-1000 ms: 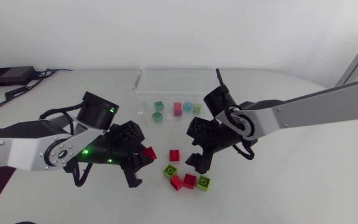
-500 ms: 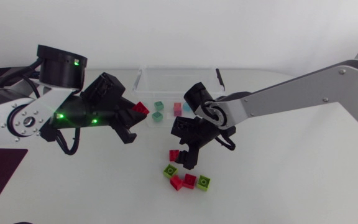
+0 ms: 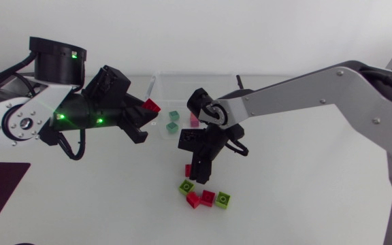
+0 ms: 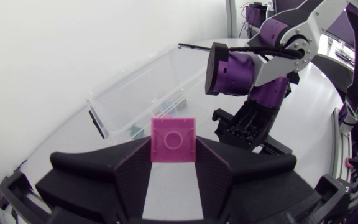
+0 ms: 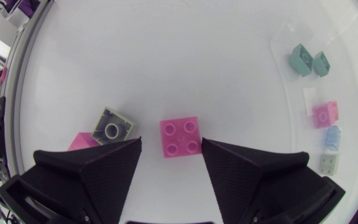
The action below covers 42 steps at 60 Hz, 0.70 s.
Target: Pick up the duplo bricks and place them in the container
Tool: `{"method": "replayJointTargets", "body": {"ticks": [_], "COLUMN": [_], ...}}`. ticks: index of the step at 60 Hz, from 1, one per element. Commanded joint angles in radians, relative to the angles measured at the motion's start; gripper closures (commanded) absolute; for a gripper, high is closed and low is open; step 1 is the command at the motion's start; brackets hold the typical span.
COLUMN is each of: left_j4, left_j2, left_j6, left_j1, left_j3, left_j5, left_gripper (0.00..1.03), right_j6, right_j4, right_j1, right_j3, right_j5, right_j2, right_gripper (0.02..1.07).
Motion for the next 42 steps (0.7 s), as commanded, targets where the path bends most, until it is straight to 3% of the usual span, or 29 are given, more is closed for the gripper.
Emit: {"method": "replayJointTargets", "body": {"ticks": [1,9,18,42], "left_j4": [-0.005,-0.014,-0.002,0.107], "left_j2": [-0.016,-0.008,0.041,0.346], "left_j6": [-0.017,-0.017,-0.025,-0.057], "left_j1": [0.009,0.007,-0.002,-0.017], "left_j3": [0.045,0.077,0.137,0.320], "left_j5": [0.012,0.015,0.014,-0.006], "left_gripper": [0.76,0.76,0.76,0.75], "right_j6": [-0.036,-0.038,-0.030,0.033], "right_j4": [-0.037,-0.049,-0.051,0.005], "right_j1": [0.005,0.000,-0.003,-0.030], "right_j3": [0.027,0.040,0.043,-0.097], "right_j5": [0.005,0.011,0.008,0.005], "right_j2": [0.055,0.074,0.080,-0.146], "right_gripper": [0.54,0.57,0.79,0.79]}}
